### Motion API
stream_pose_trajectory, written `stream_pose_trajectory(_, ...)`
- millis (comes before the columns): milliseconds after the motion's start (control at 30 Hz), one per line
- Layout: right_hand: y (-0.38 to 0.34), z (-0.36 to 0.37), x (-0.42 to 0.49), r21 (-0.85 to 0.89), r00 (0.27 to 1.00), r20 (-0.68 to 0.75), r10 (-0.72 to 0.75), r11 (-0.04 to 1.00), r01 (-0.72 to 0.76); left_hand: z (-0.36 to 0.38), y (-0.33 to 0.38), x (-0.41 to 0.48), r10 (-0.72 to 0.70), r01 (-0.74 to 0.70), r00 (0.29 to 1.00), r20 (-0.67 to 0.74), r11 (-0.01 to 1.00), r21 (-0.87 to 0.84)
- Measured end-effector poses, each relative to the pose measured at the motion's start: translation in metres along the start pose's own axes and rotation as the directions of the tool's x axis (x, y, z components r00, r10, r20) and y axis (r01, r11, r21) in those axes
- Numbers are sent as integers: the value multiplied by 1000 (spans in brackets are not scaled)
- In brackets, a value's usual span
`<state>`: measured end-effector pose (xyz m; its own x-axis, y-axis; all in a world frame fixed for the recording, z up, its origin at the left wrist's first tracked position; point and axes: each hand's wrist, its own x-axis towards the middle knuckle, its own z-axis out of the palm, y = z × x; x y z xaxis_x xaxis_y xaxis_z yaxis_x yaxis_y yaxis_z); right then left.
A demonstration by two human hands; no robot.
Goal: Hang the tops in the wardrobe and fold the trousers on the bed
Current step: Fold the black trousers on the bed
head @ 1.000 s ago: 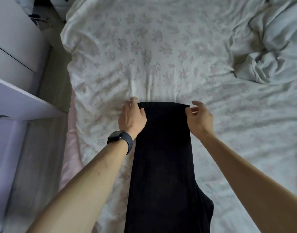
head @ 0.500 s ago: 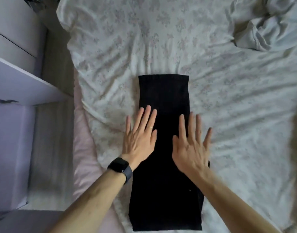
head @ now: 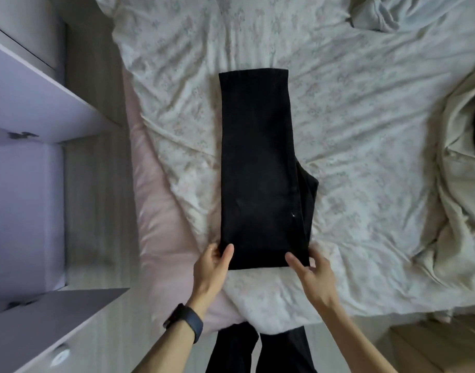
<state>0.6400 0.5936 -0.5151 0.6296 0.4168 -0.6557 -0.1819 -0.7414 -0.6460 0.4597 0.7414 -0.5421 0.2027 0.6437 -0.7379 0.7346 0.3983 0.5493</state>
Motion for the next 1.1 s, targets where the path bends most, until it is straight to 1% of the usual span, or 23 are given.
stream_pose_trajectory(67,4,3,2,5,999,-4,32,999,-32,-1,2,-1,-56,57,998,16,993,-101)
stream_pose_trajectory(200,25,6,2,-221,987,-146,-74,974,40,-2,-11,7,-96,96,995,15,995,-20)
stream_pose_trajectory(267,32,8,-3,-260,980,-194,-38,966,-14,-1,-13,8,-119,120,992,41,992,-38)
stream_pose_trajectory(333,35,12,-12,-277,975,-222,4,958,-67,2,-9,1,-122,121,992,31,992,18)
stream_pose_trajectory(400,31,17,-19,-285,969,-243,40,952,-111,11,-2,-10,-73,78,996,-43,991,108)
stream_pose_trajectory(433,29,20,-23,-305,961,-276,22,946,-109,14,0,-17,28,-1,991,-133,979,202)
stream_pose_trajectory(467,27,24,-25,-336,945,-324,-49,939,-67,18,0,-23,211,-122,946,-244,935,334)
stream_pose_trajectory(500,21,28,-28,-390,918,-354,-178,921,29,24,-3,-28,408,-244,868,-281,845,475)
stream_pose_trajectory(533,14,34,-28,-483,866,-350,-357,861,159,31,-6,-28,576,-359,783,-236,727,585)
stream_pose_trajectory(567,7,40,-27,-584,806,-279,-523,758,290,38,-7,-28,673,-444,728,-131,608,658)
stream_pose_trajectory(600,2,47,-22,-667,755,-148,-639,628,400,47,-7,-23,710,-503,704,-14,512,697)
stream_pose_trajectory(633,4,53,-11,-723,729,-2,-685,505,472,55,-9,-15,710,-530,700,71,450,719)
stream_pose_trajectory(667,10,54,4,-766,731,113,-673,409,495,60,-13,-4,691,-530,712,122,415,739)
stream_pose_trajectory(700,18,52,22,-804,751,176,-637,348,483,59,-21,9,677,-514,721,148,379,770)
stream_pose_trajectory(733,28,46,40,-847,787,177,-592,316,428,56,-34,24,674,-499,720,164,338,798)
stream_pose_trajectory(800,47,27,60,-904,889,66,-454,350,246,38,-61,43,679,-470,710,186,260,843)
stream_pose_trajectory(833,55,18,64,-908,923,8,-384,385,168,29,-71,46,682,-453,711,174,254,855)
stream_pose_trajectory(900,62,8,52,-872,943,-66,-327,479,105,18,-75,37,692,-434,707,149,257,864)
stream_pose_trajectory(967,59,9,25,-834,895,-91,-436,525,171,23,-66,17,739,-511,641,206,210,833)
stream_pose_trajectory(1000,58,12,10,-828,855,-50,-516,500,253,27,-59,9,757,-570,598,266,168,805)
stream_pose_trajectory(1033,58,15,-2,-825,811,31,-584,444,351,31,-54,5,753,-608,573,323,126,784)
stream_pose_trajectory(1067,59,19,-12,-822,766,131,-630,363,439,35,-51,3,733,-617,572,367,90,782)
stream_pose_trajectory(1100,62,23,-18,-821,737,214,-642,290,491,40,-52,4,702,-598,601,381,79,798)
